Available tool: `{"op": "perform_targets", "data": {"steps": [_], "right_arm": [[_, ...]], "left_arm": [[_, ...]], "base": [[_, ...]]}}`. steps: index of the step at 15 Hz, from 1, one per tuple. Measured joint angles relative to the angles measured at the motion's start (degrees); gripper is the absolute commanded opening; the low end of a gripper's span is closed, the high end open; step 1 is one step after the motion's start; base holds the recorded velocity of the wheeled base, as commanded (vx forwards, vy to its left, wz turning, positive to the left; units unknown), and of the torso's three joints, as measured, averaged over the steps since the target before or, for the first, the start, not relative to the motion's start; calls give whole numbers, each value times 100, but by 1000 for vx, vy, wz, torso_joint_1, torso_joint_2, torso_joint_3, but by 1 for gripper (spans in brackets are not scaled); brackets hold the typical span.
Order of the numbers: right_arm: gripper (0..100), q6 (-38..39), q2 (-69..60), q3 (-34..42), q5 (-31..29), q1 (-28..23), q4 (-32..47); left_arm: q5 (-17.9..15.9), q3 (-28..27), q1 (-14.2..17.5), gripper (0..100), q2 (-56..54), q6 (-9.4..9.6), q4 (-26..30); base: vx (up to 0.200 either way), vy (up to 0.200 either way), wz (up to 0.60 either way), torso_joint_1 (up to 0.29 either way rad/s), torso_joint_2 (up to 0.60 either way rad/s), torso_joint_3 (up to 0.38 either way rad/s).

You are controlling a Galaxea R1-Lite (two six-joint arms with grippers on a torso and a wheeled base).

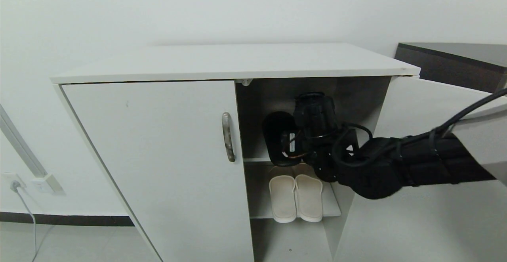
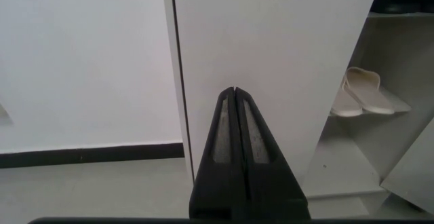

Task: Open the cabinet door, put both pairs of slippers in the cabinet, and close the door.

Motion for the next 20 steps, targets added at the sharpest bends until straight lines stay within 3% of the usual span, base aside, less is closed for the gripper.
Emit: {"op": "perform_targets", "data": {"steps": [3, 6, 7, 16, 20], "right_arm": [[100, -13, -892, 1643, 116, 339, -655], [100, -227, -1779, 3051, 595, 656, -1569], [0, -266, -1937, 3206, 641, 711, -1624], [0, -266, -2107, 3354, 769, 761, -1652], [0, -249, -2024, 3346, 781, 763, -1685]], "left_arm": [[-6, 0, 0, 0, 0, -5, 0], [-4, 0, 0, 0, 0, -5, 0], [-4, 0, 0, 0, 0, -11, 0], [-2, 0, 0, 0, 0, -18, 0], [-2, 0, 0, 0, 0, -16, 0]], "base": [[0, 0, 0, 0, 0, 0], [0, 0, 0, 0, 0, 0], [0, 0, 0, 0, 0, 0], [0, 0, 0, 0, 0, 0], [-200, 0, 0, 4, 4, 2]]}}
